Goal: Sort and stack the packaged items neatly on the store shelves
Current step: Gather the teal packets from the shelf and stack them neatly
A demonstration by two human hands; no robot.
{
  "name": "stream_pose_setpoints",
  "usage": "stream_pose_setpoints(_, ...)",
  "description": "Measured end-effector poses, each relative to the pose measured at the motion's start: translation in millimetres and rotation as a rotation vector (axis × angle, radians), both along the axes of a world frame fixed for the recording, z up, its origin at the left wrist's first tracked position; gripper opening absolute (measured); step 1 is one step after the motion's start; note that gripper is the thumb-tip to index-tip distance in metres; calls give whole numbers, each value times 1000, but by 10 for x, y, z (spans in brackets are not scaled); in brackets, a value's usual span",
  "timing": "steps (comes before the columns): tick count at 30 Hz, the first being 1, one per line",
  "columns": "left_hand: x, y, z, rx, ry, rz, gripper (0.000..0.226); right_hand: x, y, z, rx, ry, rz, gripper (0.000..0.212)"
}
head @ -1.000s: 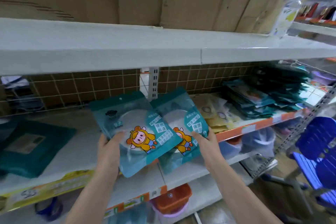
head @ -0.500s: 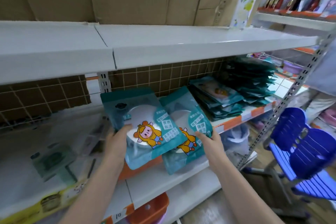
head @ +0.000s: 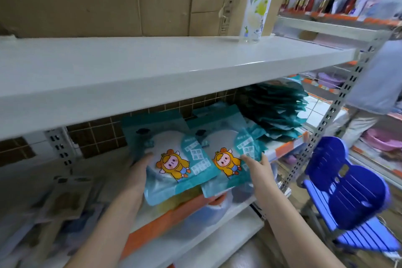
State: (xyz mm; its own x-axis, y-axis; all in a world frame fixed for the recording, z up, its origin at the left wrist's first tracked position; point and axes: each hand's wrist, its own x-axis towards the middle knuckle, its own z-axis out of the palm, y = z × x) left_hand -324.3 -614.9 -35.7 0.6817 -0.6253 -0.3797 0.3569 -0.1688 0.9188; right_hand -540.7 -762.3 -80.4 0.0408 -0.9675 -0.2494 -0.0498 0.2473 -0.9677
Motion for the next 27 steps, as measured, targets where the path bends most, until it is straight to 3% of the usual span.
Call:
stream_pose_setpoints(2,-73,-103,21,-21,-14,18,13,-1,-255,24,-6,-8,34,96)
stream_pose_setpoints(9,-310,-553,-88,-81,20,222,5,97,-1314,160,-45,-45,179,77)
stream_pose_setpoints(10,-332,-615,-128,-62,51,262,11,121,-1442,198,-49,-47,195,75)
stream_pose_setpoints(13,-339,-780,-417,-15,76,392,78,172,-1805,271,-115,-25,261,67)
stream_pose_setpoints(15,-459,-856,-410,29,71,447,93,178,-1967,279,-239,65,294,66)
stream_pose_setpoints(19,-700,-1026,-269,-5,75,464,17,120,-2186,110,-624,574,438,60)
stream_pose_setpoints(21,-762,-1161,-275,-2,46,459,16,77,-2285,-32,-764,854,534,44)
stream_pose_setpoints(23,-809,-1302,-274,-18,20,464,24,-3,-2359,-117,-802,988,586,36)
stream_pose_setpoints(27,-934,-1725,-104,-59,31,371,24,-171,-2503,-174,-670,818,650,36)
